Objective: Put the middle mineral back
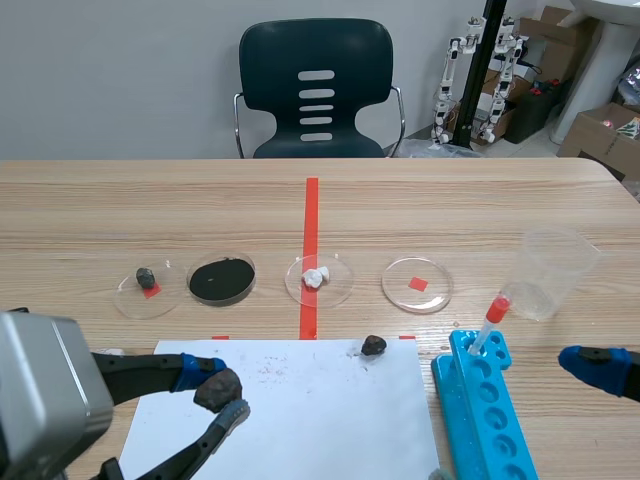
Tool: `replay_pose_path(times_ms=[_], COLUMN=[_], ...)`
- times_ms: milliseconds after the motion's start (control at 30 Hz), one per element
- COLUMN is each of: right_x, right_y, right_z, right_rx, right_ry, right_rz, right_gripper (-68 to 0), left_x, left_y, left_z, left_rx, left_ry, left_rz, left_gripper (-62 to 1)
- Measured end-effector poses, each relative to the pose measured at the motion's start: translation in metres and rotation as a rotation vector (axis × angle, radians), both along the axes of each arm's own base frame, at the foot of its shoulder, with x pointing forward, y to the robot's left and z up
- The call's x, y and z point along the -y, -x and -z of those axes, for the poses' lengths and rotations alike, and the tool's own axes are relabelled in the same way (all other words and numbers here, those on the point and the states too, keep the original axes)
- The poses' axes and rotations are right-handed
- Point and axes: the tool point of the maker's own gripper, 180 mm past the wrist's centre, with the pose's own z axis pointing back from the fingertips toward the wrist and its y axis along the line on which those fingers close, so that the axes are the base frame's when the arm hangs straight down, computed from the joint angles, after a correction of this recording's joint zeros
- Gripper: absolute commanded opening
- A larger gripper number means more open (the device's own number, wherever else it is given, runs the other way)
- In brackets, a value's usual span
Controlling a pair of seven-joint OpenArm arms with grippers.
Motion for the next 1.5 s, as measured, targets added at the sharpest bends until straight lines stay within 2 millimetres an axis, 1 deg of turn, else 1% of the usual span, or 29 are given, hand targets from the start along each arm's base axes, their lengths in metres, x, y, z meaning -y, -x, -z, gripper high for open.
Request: replay_pose_path(times_ms=[1500], right_x=[0.0000], right_y=[0.0000], right_z=[0.0000], right_rx=[0.000], right_ry=[0.000], right_rz=[0.000], right_gripper=[0.4], left_x=[0.0000], left_y=[-0.0002], left_z=[0.0010], left_rx=[0.009], left_ry=[-0.016], left_rz=[0.005], left_gripper=[-47.9])
